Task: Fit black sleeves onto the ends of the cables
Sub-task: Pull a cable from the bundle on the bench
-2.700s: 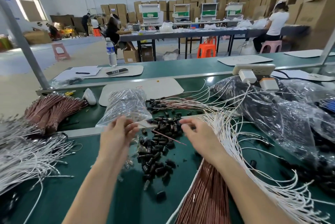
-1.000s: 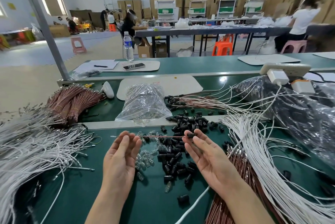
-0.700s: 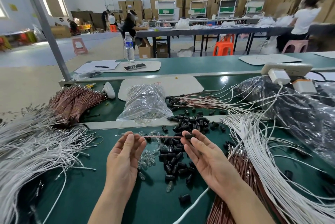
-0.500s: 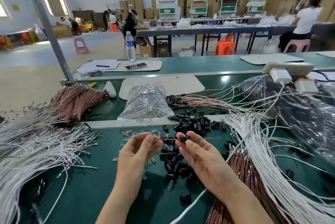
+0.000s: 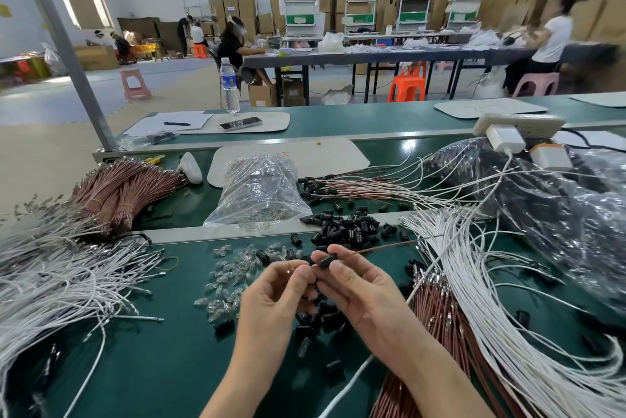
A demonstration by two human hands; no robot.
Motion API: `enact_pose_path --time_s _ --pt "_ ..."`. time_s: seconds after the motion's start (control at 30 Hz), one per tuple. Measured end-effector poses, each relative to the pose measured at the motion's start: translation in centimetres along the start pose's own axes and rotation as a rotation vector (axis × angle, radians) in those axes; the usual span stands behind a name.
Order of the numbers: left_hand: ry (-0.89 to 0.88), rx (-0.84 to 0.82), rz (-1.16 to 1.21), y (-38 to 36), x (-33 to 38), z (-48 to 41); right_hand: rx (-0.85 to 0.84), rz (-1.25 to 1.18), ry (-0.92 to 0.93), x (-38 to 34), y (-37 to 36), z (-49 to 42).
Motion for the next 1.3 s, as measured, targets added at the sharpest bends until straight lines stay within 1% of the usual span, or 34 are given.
enact_pose_path --time_s 0.1,0.17,0.23,0.33,0.47,0.57,0.63,0.73,0.8,0.9,1.03,1.1,1.13,1.17,1.23,1.3 --pt "0.001 -0.045 -0.043 -0.6 -0.1 0.2 -0.010 0.002 0.018 -0.3 0.0 0.0" --pt "0.005 -0.040 -0.071 -0.8 0.0 0.4 0.033 -0.011 0.088 -1.6 0.7 0.0" --pt "0.000 -0.054 -0.141 -1.5 0.5 0.3 0.083 -0.077 0.204 -3.9 2.1 0.3" --pt "-0.001 -0.204 -0.337 -4.6 1.1 -1.3 0.135 -0.168 0.383 -7.3 4.3 1.1" --pt "-0.035 -0.425 -0.693 -11.2 0.6 -5.2 0.214 -0.332 0.511 -9.5 7.0 1.9" --pt "-0.054 -0.550 -0.922 -16.1 -0.7 -7.8 0.317 -0.422 0.539 -9.9 8.5 2.1" --pt "-0.037 -0.603 -1.037 -18.7 -1.8 -8.8 0.379 -0.469 0.542 -10.0 9.2 2.0" --pt "0.004 -0.659 -1.199 -21.2 -3.1 -10.0 0.413 -0.515 0.536 -10.1 9.9 2.0" --pt "0.064 -0.674 -1.264 -21.9 -3.6 -10.6 0.413 -0.508 0.526 -10.0 10.0 1.9" --pt "0.145 -0.741 -1.324 -22.9 -3.9 -10.9 0.447 -0.454 0.524 -9.8 10.3 1.8" --pt "0.104 -0.770 -1.500 -23.9 -3.3 -10.3 0.467 -0.426 0.538 -9.7 10.3 1.8" --pt "0.149 -0.799 -1.482 -23.9 -2.9 -10.0 0.461 -0.412 0.541 -9.7 10.3 1.8" --pt "0.185 -0.808 -1.430 -23.6 -2.6 -10.0 0.457 -0.412 0.537 -9.7 10.3 1.8" --pt "0.221 -0.791 -1.335 -23.1 -2.0 -10.2 0.451 -0.413 0.534 -9.8 10.3 1.8" --pt "0.291 -0.705 -1.100 -21.5 -0.5 -11.0 0.433 -0.406 0.535 -9.8 10.3 1.8" --pt "0.293 -0.606 -0.911 -19.8 1.6 -11.9 0.418 -0.398 0.540 -9.8 10.2 1.9"
Point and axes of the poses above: each hand's wrist, its own z-axis away from the middle knuckle, its own y-axis out of the back of the hand, x = y × z, the point moved 4 cm from there along -z, towards the middle knuckle
